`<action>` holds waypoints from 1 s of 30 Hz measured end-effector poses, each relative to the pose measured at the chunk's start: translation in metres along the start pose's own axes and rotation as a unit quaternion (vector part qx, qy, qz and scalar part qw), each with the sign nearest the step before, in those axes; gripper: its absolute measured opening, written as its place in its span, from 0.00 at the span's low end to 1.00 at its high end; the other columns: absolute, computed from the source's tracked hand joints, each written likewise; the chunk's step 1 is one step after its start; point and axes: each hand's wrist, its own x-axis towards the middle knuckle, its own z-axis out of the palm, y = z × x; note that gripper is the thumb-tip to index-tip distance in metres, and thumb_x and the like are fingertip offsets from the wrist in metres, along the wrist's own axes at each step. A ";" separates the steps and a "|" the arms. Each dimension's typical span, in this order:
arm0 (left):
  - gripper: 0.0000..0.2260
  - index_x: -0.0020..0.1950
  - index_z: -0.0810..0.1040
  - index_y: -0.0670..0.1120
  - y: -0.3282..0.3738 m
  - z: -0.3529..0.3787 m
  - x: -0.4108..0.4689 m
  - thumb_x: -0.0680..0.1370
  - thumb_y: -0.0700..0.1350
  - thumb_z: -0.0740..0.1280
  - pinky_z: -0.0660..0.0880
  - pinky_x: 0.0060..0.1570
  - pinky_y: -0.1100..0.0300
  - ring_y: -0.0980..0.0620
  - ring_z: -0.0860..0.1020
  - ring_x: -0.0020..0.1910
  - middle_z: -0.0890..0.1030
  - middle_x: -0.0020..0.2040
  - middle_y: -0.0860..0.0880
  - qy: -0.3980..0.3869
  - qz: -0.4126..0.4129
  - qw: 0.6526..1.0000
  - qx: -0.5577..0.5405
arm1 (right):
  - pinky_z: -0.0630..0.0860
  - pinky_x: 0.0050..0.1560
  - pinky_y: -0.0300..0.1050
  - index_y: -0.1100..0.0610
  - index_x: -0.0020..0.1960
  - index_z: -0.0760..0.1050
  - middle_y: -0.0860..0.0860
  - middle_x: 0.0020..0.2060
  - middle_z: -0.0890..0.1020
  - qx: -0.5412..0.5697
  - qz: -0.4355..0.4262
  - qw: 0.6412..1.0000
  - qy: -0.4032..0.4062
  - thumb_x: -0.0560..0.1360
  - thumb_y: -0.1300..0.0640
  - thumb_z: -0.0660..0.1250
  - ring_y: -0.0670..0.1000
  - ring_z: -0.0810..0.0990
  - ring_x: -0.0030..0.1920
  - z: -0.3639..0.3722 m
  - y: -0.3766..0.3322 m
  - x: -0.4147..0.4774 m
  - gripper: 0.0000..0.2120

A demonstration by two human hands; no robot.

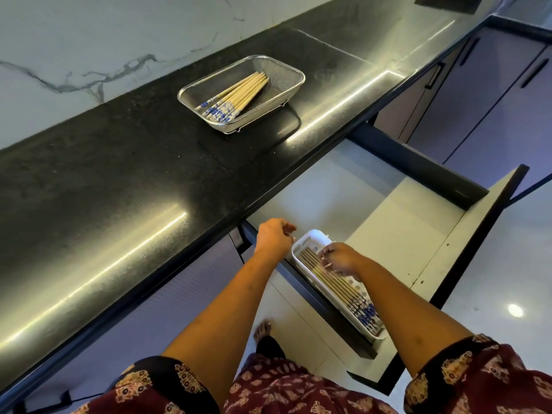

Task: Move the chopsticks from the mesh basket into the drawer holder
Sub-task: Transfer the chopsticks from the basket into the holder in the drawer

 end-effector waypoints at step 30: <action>0.09 0.54 0.82 0.42 0.038 -0.251 0.171 0.76 0.35 0.66 0.74 0.50 0.65 0.54 0.79 0.48 0.83 0.51 0.46 0.240 0.069 0.955 -0.159 | 0.76 0.58 0.47 0.62 0.55 0.75 0.58 0.52 0.77 0.340 -0.158 0.923 0.080 0.80 0.67 0.55 0.51 0.78 0.55 0.000 -0.378 0.088 0.11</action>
